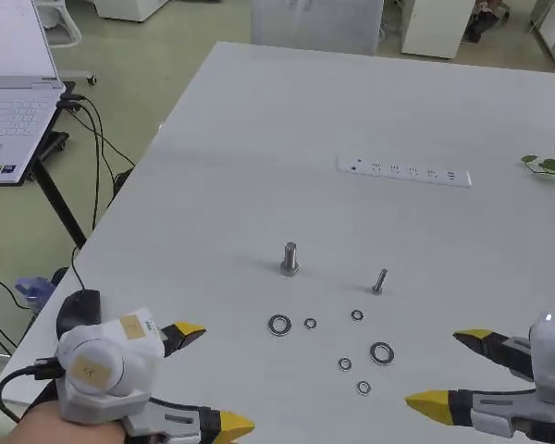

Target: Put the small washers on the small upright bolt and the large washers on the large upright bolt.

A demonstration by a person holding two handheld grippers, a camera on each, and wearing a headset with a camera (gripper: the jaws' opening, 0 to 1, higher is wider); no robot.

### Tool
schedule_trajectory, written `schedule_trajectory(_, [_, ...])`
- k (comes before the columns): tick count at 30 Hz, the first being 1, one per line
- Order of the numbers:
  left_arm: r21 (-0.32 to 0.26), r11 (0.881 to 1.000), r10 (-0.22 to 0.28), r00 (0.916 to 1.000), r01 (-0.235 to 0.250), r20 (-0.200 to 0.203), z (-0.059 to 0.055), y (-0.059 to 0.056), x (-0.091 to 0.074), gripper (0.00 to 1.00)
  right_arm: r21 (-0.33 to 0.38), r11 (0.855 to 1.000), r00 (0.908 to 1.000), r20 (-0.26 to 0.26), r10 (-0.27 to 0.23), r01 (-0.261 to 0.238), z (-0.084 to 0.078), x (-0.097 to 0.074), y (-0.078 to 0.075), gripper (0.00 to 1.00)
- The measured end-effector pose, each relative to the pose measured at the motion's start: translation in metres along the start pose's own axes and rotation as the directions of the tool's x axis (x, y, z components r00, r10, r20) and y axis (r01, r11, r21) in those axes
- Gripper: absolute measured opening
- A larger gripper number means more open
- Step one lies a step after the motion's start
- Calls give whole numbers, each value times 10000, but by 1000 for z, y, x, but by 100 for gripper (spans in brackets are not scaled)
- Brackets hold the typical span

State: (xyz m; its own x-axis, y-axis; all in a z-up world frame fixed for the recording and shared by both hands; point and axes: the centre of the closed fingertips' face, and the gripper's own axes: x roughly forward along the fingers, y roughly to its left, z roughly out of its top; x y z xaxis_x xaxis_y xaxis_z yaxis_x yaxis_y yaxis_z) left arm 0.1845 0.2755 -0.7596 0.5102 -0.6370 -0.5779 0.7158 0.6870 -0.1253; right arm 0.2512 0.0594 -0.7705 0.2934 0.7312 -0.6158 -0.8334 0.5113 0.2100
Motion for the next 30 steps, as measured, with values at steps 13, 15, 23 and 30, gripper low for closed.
schedule_trajectory(13, [11,9998,-207,9998,207,35,1,-1,3,92,-381,9992,9990,-427,-134,118,15,22,-18,72])
schedule_trajectory(15, [175,9994,-289,9995,292,-152,-3,-2,5,93,-570,9983,9983,-570,-155,122,17,27,-18,72])
schedule_trajectory(23, [306,9986,-415,9988,423,-253,-3,-5,4,94,-1064,9942,9948,-996,-233,127,25,43,-21,66])
schedule_trajectory(30, [342,9985,-428,9988,435,-220,-2,-3,0,92,-1364,9907,9891,-1458,-189,-12,29,55,-23,60])
